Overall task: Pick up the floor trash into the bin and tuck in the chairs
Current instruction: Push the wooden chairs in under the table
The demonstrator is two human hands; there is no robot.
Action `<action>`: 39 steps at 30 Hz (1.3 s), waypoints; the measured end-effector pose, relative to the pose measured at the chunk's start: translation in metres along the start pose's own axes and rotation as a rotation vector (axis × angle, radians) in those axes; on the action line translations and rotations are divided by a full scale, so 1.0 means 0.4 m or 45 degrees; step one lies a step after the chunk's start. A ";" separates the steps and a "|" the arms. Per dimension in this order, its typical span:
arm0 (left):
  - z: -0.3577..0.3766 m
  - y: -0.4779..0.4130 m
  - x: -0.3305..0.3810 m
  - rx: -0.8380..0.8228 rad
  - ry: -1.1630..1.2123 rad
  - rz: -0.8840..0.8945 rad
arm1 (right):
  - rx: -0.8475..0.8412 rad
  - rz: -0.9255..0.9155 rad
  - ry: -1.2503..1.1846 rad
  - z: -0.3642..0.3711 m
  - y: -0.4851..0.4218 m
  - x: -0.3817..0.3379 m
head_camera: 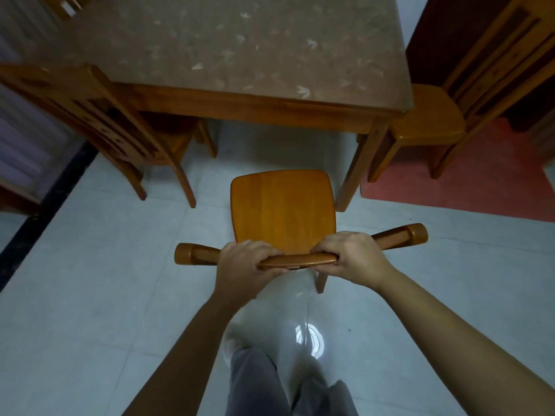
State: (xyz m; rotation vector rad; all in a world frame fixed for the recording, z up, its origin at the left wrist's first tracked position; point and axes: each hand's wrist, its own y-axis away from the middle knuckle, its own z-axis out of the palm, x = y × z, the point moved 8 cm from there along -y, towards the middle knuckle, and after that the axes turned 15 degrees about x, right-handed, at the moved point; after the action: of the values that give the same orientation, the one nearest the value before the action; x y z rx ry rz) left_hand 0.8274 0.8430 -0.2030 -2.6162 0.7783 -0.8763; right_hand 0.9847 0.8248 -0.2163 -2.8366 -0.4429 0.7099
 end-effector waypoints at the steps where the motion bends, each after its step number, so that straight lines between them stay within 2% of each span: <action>1: 0.000 -0.013 -0.011 0.004 -0.001 0.008 | 0.013 -0.008 0.004 0.002 -0.017 0.004; 7: 0.002 -0.115 -0.091 -0.004 -0.005 -0.006 | 0.122 -0.042 0.017 -0.006 -0.137 0.018; 30: 0.011 -0.538 -0.464 -0.011 0.073 0.118 | 0.264 0.005 0.104 0.077 -0.642 0.115; 39: 0.014 -0.681 -0.574 -0.063 0.076 0.111 | 0.210 0.070 0.131 0.109 -0.805 0.157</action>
State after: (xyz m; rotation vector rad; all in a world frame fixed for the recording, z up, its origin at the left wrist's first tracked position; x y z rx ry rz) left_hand 0.7864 1.1970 -0.2044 -2.5868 0.9335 -0.9252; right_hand 0.9388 1.1524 -0.2016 -2.7225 -0.2778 0.5779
